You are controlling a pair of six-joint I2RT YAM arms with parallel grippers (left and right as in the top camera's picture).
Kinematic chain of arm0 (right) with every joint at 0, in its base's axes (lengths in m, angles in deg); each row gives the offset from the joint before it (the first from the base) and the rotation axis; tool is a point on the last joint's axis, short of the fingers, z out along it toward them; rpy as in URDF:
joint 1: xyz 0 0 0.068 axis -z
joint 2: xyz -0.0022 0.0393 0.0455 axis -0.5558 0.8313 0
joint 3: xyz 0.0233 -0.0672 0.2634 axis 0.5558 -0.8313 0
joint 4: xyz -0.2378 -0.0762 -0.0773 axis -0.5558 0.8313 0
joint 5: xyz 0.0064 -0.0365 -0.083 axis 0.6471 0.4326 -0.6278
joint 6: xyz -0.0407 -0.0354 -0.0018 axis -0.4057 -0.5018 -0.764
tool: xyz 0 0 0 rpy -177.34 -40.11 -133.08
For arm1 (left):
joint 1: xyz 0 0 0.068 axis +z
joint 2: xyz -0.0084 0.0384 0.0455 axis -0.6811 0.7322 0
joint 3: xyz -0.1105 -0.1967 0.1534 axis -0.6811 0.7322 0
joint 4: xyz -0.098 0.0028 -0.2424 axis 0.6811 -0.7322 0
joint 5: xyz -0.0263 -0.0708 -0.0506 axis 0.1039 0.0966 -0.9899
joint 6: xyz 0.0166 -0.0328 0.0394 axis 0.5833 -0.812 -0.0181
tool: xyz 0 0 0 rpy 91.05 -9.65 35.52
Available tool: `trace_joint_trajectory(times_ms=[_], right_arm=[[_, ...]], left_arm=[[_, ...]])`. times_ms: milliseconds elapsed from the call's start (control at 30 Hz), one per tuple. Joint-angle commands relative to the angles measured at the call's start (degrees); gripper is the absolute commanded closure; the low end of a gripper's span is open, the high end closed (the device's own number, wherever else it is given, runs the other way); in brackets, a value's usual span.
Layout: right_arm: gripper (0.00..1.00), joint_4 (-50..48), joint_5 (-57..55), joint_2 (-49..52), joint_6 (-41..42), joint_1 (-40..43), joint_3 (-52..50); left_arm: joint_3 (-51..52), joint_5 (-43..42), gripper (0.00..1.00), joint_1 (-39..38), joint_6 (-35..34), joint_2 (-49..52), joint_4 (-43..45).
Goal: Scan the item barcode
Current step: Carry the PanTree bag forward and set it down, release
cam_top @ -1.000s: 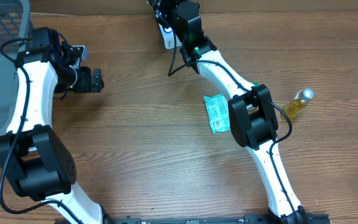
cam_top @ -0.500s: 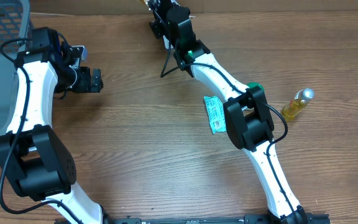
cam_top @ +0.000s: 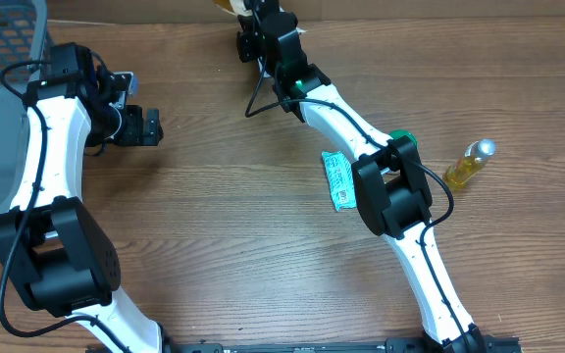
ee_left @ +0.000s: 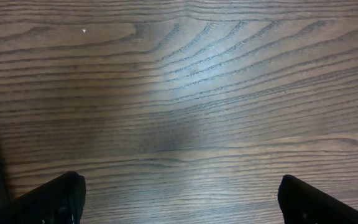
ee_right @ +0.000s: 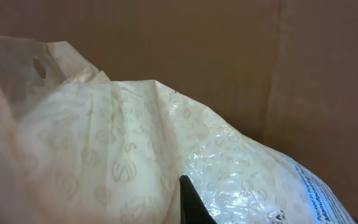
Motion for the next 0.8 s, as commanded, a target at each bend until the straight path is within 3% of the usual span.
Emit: trace_joint_trajectory(times_ms=[0, 133, 333, 433, 533, 600, 767], right_arm=[[0.96, -2.58, -0.02, 0.28, 8.87, 0.13, 0.50], [0.96, -5.35, 0.02, 0.28, 16.15, 0.72, 0.50], [0.96, -7.26, 0.02, -4.59, 15.61, 1.81, 0.66], [0.96, -2.86, 4.20, -10.71, 15.65, 2.93, 0.66], [0.96, 4.02, 13.46, -16.37, 16.35, 3.96, 0.66], [0.92, 14.69, 21.70, -21.53, 17.25, 5.09, 0.66], [0.95, 38.14, 29.97, -25.70, 20.81, 7.34, 0.66]], left_arm=[[-1.05, 0.50, 0.00, -0.26, -0.79, -0.17, 0.07], [-1.05, 0.52, 0.00, -0.26, -0.79, -0.17, 0.07], [-1.05, 0.52, 0.00, -0.26, -0.79, -0.17, 0.07], [-1.05, 0.52, 0.01, -0.26, -0.79, -0.17, 0.07], [-1.05, 0.52, 0.01, -0.26, -0.79, -0.17, 0.07], [-1.05, 0.52, 0.00, -0.26, -0.79, -0.17, 0.07], [-1.05, 0.50, 0.00, -0.26, -0.79, -0.17, 0.07]])
